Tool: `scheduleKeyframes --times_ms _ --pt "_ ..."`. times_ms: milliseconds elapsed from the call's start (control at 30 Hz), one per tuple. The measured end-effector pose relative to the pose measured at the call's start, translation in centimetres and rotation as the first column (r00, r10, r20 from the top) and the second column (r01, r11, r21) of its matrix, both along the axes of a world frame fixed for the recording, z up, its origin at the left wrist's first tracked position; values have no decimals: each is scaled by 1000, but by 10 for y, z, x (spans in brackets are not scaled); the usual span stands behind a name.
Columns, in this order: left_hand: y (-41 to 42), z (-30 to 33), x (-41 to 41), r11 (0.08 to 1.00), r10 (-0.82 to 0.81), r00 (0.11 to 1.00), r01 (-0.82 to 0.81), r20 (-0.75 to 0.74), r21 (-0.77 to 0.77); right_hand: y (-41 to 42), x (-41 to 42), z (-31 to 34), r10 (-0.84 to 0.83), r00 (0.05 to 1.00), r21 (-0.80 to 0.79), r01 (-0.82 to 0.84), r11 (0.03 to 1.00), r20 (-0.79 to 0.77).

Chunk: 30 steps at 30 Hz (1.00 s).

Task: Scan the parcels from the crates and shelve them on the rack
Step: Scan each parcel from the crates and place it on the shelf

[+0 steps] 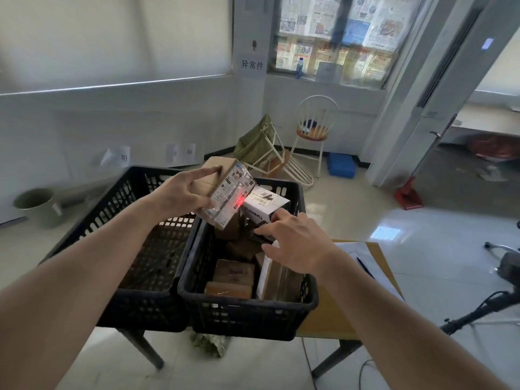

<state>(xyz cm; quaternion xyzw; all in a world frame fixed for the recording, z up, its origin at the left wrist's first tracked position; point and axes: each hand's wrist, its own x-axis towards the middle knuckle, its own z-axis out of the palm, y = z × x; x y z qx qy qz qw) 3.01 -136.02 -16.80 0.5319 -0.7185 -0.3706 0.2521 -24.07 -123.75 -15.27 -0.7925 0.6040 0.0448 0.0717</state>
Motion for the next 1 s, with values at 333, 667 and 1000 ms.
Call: scheduleKeyframes --times_ms 333,667,1000 --pt "0 12 20 998 48 997 -50 66 40 13 12 12 43 992 -9 -44 999 -115" --pt "33 15 31 998 39 991 -33 -127 53 9 41 -4 -125 878 -126 205 971 462" --pt "122 19 62 983 171 928 -138 -332 120 3 101 -3 -76 275 -25 346 938 959"
